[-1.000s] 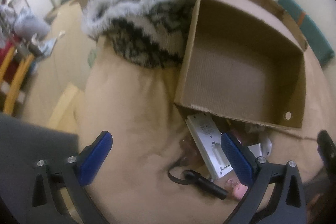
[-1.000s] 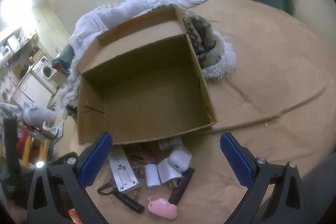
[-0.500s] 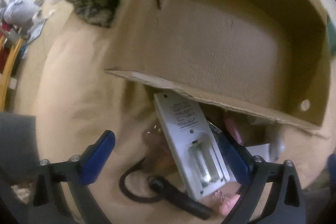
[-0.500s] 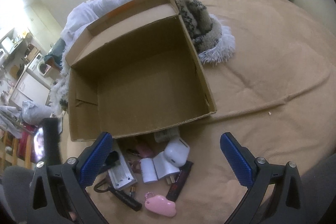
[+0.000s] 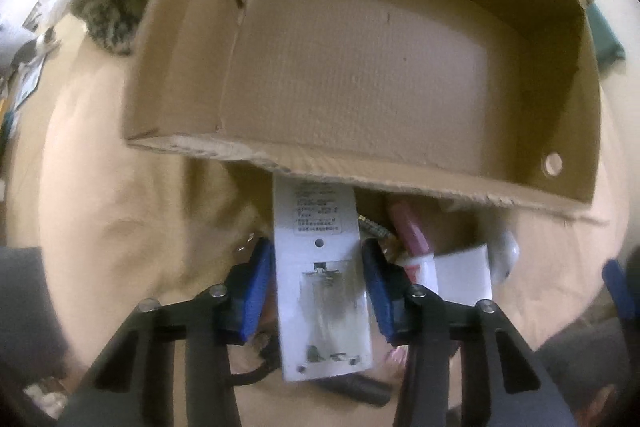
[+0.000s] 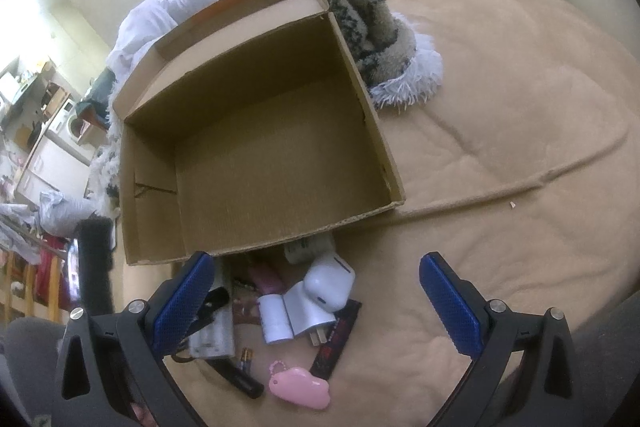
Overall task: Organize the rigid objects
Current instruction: 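Grasp the white battery holder with the left gripper while the right gripper approaches the pink heart keychain, then lift the white battery holder with the left gripper while the right gripper grasps the pink heart keychain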
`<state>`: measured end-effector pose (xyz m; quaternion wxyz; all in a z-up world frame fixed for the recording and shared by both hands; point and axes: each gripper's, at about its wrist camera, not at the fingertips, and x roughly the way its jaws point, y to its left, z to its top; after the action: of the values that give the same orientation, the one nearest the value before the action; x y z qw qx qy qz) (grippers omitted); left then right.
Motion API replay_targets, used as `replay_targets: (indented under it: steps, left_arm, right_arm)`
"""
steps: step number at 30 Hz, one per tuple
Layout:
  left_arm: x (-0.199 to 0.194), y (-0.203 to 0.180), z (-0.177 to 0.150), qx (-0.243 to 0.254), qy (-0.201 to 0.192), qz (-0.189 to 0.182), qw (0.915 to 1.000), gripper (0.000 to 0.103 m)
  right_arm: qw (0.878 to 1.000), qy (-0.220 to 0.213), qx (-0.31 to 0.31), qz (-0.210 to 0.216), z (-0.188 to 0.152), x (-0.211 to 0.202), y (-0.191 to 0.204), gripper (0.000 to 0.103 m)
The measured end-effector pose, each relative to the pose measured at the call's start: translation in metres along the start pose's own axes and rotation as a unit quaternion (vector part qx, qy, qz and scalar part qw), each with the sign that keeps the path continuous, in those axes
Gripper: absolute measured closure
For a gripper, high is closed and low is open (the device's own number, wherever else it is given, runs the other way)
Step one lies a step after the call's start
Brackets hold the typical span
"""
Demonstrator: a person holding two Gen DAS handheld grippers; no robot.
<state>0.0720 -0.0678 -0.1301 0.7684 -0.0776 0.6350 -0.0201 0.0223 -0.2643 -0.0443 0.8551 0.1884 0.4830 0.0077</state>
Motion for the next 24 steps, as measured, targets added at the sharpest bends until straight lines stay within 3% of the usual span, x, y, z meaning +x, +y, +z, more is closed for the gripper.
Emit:
replay_targets:
  steps: [3, 10, 19, 24]
  left_arm:
    - [-0.016, 0.006, -0.002, 0.020, -0.005, 0.009, 0.9997, 0.062]
    - [-0.062, 0.034, -0.019, 0.033, -0.031, 0.013, 0.9989, 0.063]
    - [-0.090, 0.058, -0.039, 0.016, -0.084, 0.027, 0.9960, 0.063]
    - [-0.090, 0.058, -0.035, 0.015, -0.091, 0.023, 0.9955, 0.063]
  right_arm:
    - [1.000, 0.024, 0.009, 0.015, -0.002, 0.006, -0.003, 0.000]
    - [0.987, 0.138, 0.062, 0.061, -0.026, 0.033, -0.014, 0.000]
    - [0.972, 0.210, 0.099, 0.037, -0.075, 0.055, -0.008, 0.001]
    - [0.966, 0.236, 0.102, 0.023, -0.094, 0.071, -0.001, 0.014]
